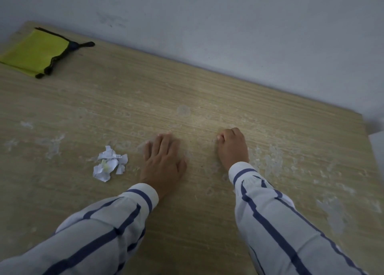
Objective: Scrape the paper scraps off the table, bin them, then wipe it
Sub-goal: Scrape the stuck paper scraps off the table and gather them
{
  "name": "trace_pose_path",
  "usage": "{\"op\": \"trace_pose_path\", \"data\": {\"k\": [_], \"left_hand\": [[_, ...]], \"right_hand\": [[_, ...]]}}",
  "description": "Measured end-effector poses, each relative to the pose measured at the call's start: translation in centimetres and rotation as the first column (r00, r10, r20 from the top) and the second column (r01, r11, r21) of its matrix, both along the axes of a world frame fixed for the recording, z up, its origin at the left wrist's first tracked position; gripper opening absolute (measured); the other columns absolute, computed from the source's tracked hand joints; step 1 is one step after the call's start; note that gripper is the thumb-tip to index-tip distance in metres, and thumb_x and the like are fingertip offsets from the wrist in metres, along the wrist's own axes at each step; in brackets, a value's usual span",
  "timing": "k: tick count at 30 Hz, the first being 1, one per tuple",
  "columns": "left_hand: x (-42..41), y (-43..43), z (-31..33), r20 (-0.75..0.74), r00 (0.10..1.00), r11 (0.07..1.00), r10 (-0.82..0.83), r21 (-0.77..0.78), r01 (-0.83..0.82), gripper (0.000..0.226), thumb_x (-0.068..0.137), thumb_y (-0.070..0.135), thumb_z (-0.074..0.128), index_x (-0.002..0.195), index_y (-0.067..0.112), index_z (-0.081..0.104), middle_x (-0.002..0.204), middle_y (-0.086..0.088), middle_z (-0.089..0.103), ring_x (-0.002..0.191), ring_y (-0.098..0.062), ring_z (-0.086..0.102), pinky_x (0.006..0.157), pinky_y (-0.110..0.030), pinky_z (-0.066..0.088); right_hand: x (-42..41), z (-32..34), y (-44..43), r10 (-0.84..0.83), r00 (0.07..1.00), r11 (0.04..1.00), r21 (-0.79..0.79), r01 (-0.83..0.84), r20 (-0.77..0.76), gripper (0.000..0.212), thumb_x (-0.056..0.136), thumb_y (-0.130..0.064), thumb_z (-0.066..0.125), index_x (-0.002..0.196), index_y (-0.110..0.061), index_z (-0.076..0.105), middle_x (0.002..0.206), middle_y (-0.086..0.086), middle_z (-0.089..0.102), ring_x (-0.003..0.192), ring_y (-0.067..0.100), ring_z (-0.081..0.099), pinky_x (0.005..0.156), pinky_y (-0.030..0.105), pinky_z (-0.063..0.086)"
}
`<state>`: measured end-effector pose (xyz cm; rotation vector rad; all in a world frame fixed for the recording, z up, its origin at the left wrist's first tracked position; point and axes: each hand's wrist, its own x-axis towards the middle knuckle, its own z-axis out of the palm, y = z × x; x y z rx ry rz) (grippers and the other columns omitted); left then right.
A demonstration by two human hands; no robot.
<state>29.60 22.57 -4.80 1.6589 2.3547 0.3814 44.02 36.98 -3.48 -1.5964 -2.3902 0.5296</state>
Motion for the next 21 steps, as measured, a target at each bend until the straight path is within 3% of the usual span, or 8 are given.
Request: {"op": "trace_pose_path", "data": {"k": [2, 4, 7, 10, 12, 17, 21], "left_hand": [[0.0, 0.0, 0.0, -0.002, 1.000, 1.000, 0.001, -0.003, -0.001, 0.059, 0.092, 0.047, 0.038, 0.141, 0.015, 0.032, 0.153, -0.010, 0.022, 0.143, -0.027, 0.008, 0.115, -0.049, 0.004], [0.0, 0.0, 0.0, -0.005, 1.000, 1.000, 0.001, -0.006, -0.001, 0.058, 0.093, 0.046, 0.038, 0.142, 0.016, 0.031, 0.154, -0.009, 0.020, 0.143, -0.026, 0.006, 0.115, -0.048, 0.002], [-0.1, -0.1, 0.0, -0.002, 1.000, 1.000, -0.002, 0.000, 0.002, 0.058, 0.093, 0.045, 0.039, 0.142, 0.016, 0.031, 0.154, -0.009, 0.020, 0.143, -0.027, 0.006, 0.115, -0.048, 0.002], [-0.1, -0.2, 0.1, 0.020, 1.000, 1.000, 0.005, -0.005, -0.005, 0.058, 0.093, 0.043, 0.041, 0.143, 0.016, 0.030, 0.154, -0.009, 0.019, 0.143, -0.026, 0.005, 0.114, -0.046, 0.001], [-0.2, -0.1, 0.4, 0.083, 0.996, 1.000, 0.023, -0.022, -0.021, 0.060, 0.092, 0.041, 0.043, 0.144, 0.016, 0.027, 0.155, -0.008, 0.016, 0.143, -0.024, 0.002, 0.115, -0.043, -0.001], [-1.2, -1.2, 2.6, 0.313, 0.949, 0.998, 0.040, 0.040, -0.056, 0.059, 0.092, 0.019, 0.047, 0.145, 0.013, 0.024, 0.155, -0.004, 0.015, 0.143, -0.019, 0.003, 0.114, -0.032, 0.007], [-4.4, -4.4, 3.8, 0.259, 0.965, 0.978, 0.039, 0.190, -0.091, 0.052, 0.085, 0.007, 0.052, 0.135, 0.010, 0.042, 0.146, -0.008, 0.035, 0.137, -0.024, 0.025, 0.110, -0.032, 0.018]], "right_hand": [[-0.3, 0.3, 0.4, -0.025, 0.999, 1.000, -0.005, 0.025, 0.023, 0.023, 0.091, -0.013, 0.042, 0.095, 0.002, 0.059, 0.102, 0.014, 0.054, 0.090, 0.029, 0.051, 0.077, 0.035, 0.041], [-0.6, 0.8, 0.9, -0.150, 0.988, 0.988, -0.048, 0.149, -0.033, 0.020, 0.091, -0.011, 0.041, 0.087, -0.001, 0.058, 0.095, 0.010, 0.051, 0.079, 0.025, 0.049, 0.070, 0.030, 0.037], [-0.3, 1.6, 1.5, -0.349, 0.915, 0.921, -0.255, 0.296, -0.202, 0.023, 0.092, -0.012, 0.043, 0.071, -0.013, 0.052, 0.075, -0.001, 0.052, 0.062, 0.015, 0.047, 0.063, 0.028, 0.035], [0.0, 2.6, 0.9, -0.408, 0.863, 0.852, -0.466, 0.241, -0.300, 0.017, 0.092, -0.022, 0.050, 0.081, -0.012, 0.059, 0.072, 0.001, 0.057, 0.063, 0.017, 0.051, 0.064, 0.030, 0.044], [-0.4, 3.1, -0.5, -0.380, 0.866, 0.832, -0.529, 0.167, -0.325, 0.017, 0.092, -0.024, 0.052, 0.080, -0.014, 0.060, 0.072, 0.001, 0.059, 0.061, 0.013, 0.051, 0.058, 0.022, 0.044], [-3.4, 3.4, -4.5, -0.307, 0.870, 0.822, -0.567, 0.038, -0.386, 0.023, 0.091, -0.022, 0.053, 0.070, -0.016, 0.055, 0.064, -0.001, 0.058, 0.060, 0.014, 0.050, 0.065, 0.030, 0.045], [-6.6, 3.3, -8.1, -0.249, 0.875, 0.825, -0.564, -0.034, -0.416, 0.021, 0.091, -0.020, 0.053, 0.077, -0.006, 0.059, 0.066, 0.005, 0.058, 0.060, 0.016, 0.050, 0.063, 0.029, 0.044]]}}
